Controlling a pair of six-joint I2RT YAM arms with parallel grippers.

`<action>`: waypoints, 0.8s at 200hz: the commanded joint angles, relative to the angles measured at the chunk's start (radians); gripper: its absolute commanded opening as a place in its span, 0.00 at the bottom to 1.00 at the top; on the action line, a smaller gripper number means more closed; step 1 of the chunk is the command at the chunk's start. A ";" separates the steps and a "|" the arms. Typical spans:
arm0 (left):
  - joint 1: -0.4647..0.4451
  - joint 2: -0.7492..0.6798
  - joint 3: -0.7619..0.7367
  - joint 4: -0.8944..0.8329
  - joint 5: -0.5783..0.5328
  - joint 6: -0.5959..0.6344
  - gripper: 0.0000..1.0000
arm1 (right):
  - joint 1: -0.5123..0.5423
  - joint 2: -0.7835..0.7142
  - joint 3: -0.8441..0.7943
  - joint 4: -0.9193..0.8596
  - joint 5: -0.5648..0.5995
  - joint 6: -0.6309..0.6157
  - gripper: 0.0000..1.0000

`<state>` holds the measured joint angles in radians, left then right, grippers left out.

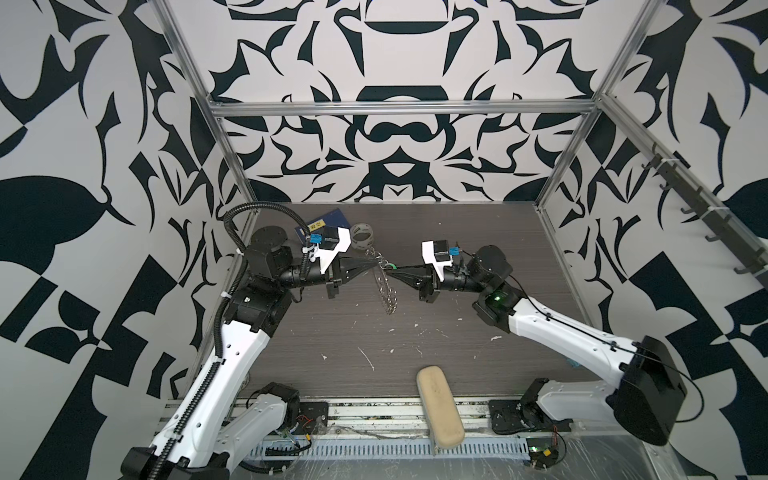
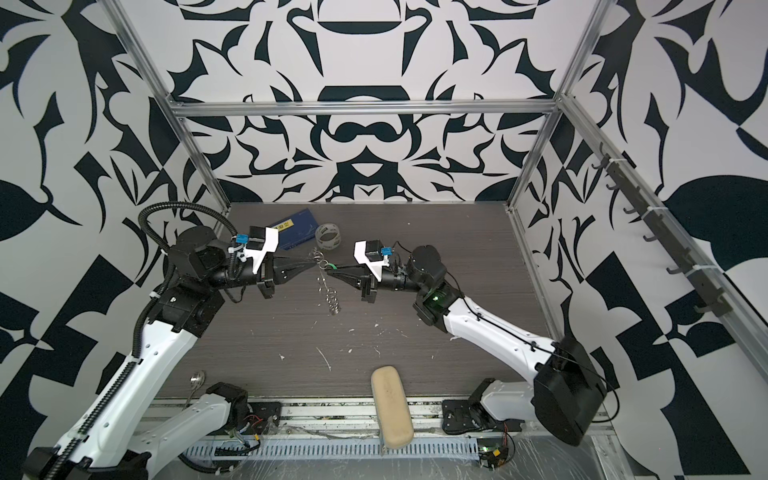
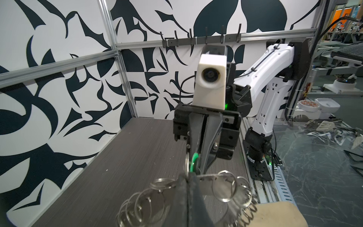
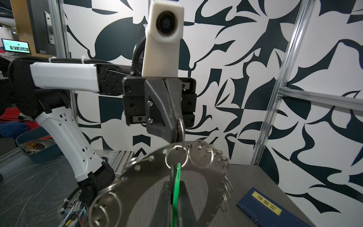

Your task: Remove the keys from the keyring

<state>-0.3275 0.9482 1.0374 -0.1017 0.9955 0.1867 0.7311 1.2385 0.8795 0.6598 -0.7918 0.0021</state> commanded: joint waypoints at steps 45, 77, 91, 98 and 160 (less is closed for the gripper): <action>0.004 -0.055 -0.060 0.043 -0.130 0.053 0.00 | 0.050 -0.103 0.082 -0.371 0.153 -0.317 0.00; 0.003 -0.037 -0.028 -0.021 -0.187 0.050 0.00 | 0.136 -0.116 0.126 -0.511 0.345 -0.528 0.00; 0.002 -0.037 -0.024 -0.035 -0.210 0.051 0.00 | 0.165 -0.111 0.147 -0.556 0.411 -0.604 0.00; 0.001 -0.039 -0.025 -0.038 -0.221 0.050 0.00 | 0.180 -0.108 0.161 -0.577 0.446 -0.636 0.00; -0.017 -0.043 -0.022 -0.094 -0.309 0.033 0.00 | 0.258 -0.072 0.242 -0.668 0.597 -0.847 0.00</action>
<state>-0.3477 0.9108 0.9775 -0.1978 0.7971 0.2352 0.9562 1.1709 1.0691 0.0505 -0.2142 -0.7181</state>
